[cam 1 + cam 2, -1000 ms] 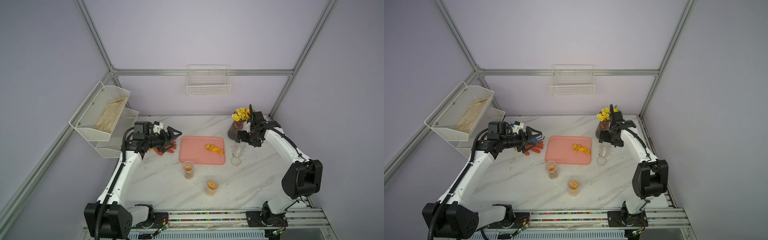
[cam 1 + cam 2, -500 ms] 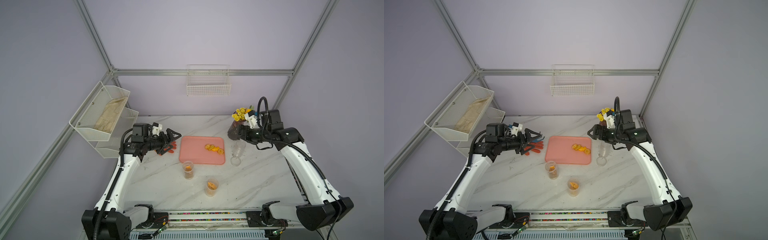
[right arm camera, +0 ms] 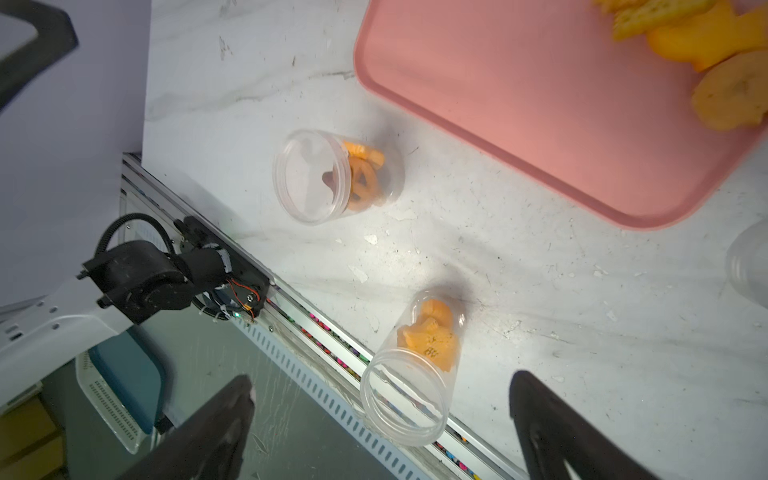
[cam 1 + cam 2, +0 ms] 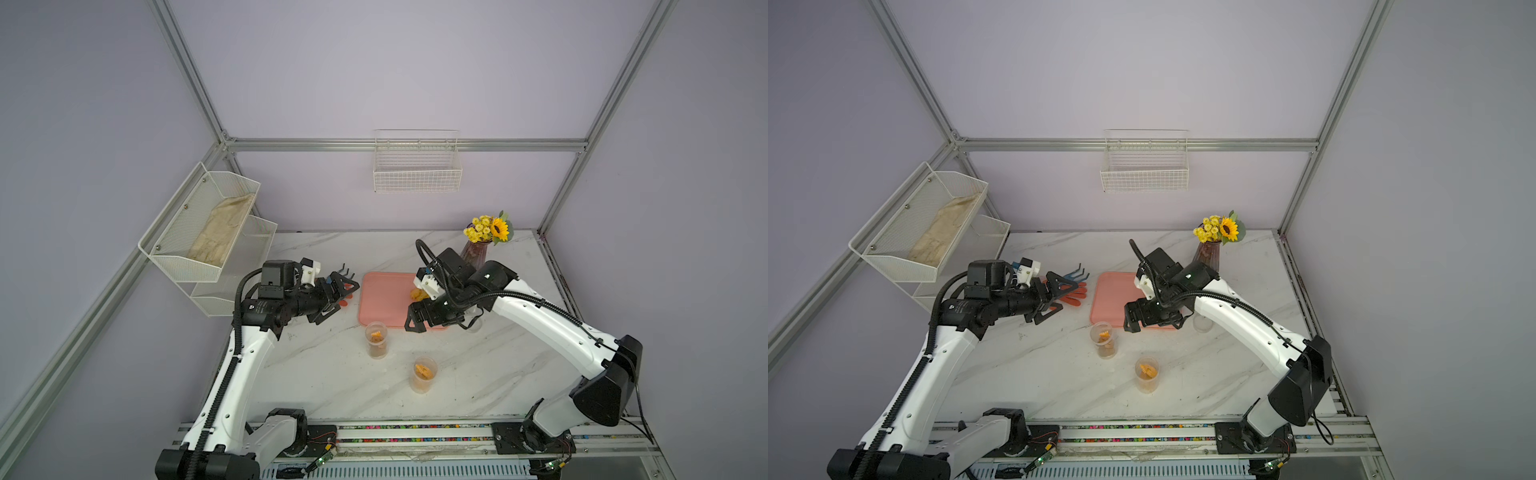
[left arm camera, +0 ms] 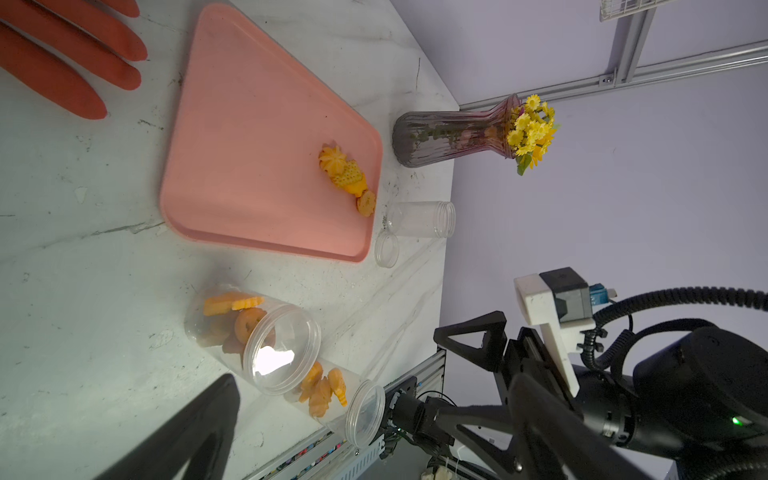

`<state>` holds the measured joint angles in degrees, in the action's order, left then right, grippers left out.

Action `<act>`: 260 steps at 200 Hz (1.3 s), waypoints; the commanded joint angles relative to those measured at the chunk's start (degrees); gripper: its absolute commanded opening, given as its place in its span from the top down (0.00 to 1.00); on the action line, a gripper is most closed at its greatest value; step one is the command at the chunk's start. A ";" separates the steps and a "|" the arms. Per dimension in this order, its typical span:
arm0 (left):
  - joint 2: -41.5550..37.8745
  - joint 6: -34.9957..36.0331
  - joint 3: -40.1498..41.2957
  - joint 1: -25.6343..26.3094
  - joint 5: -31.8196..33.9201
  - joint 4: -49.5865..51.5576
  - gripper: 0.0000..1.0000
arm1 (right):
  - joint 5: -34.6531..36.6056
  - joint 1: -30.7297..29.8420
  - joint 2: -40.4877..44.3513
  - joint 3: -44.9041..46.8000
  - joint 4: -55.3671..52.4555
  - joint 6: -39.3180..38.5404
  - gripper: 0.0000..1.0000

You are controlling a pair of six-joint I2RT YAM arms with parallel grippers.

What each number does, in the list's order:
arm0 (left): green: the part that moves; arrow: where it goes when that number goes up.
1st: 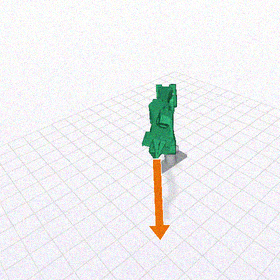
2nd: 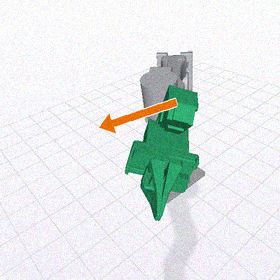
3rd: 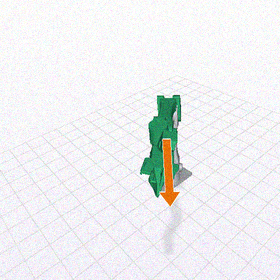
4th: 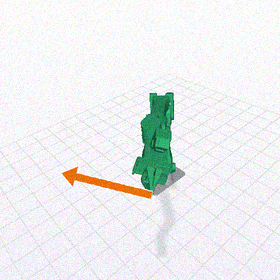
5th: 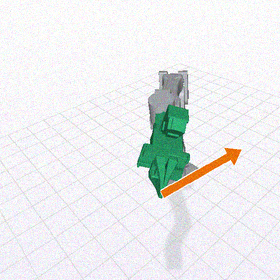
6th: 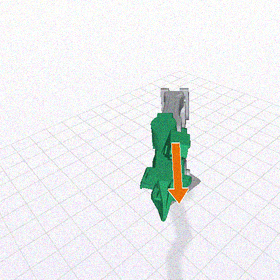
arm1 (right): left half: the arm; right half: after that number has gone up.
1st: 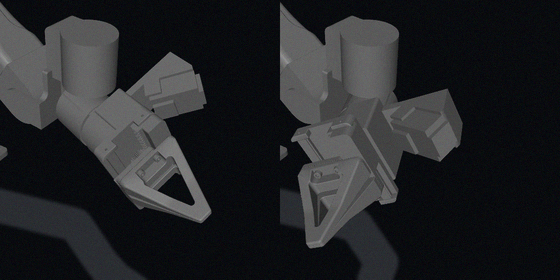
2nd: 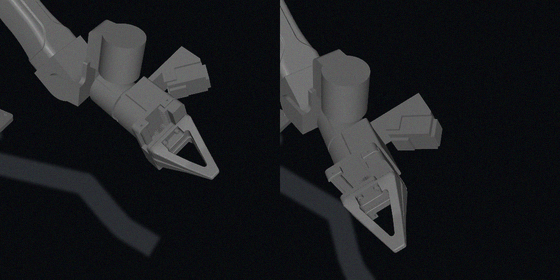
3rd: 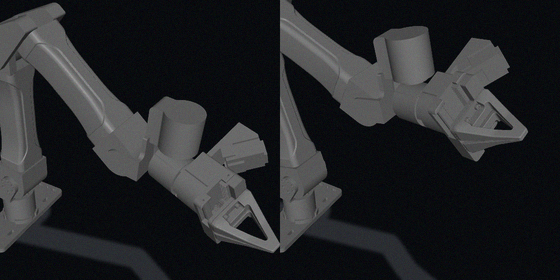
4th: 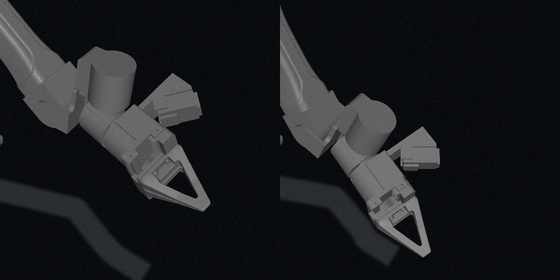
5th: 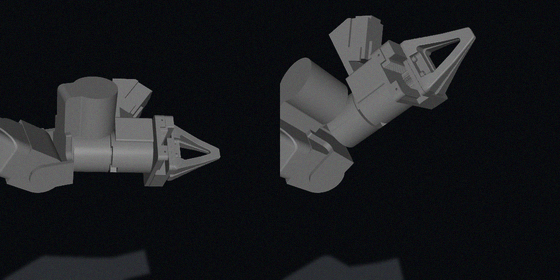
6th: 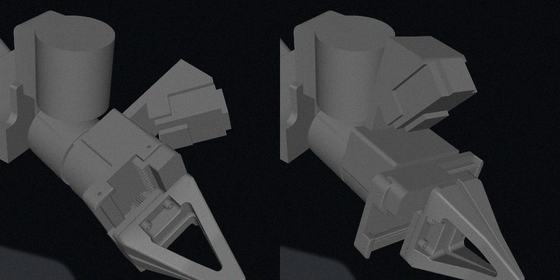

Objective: Pour the cookies out of the jar
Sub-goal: Pick up the jar from the center of the board.

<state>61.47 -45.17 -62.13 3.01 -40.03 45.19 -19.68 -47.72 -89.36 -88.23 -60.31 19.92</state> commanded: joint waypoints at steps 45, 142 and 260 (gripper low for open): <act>0.71 1.84 0.83 -0.28 0.00 0.36 0.00 | 14.43 -10.50 -2.28 3.59 -7.54 2.47 0.03; 0.90 1.31 1.22 -0.28 0.02 -0.50 0.00 | 14.07 -16.04 -2.39 11.15 -4.20 5.92 0.03; 0.21 1.31 1.60 -0.28 -0.02 -0.47 0.00 | 13.16 -16.26 -5.12 14.59 -0.86 5.61 0.19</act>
<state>62.83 -44.75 -62.08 3.01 -39.75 45.52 -6.85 -63.68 -94.45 -74.11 -60.93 25.21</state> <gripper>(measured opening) 0.998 0.818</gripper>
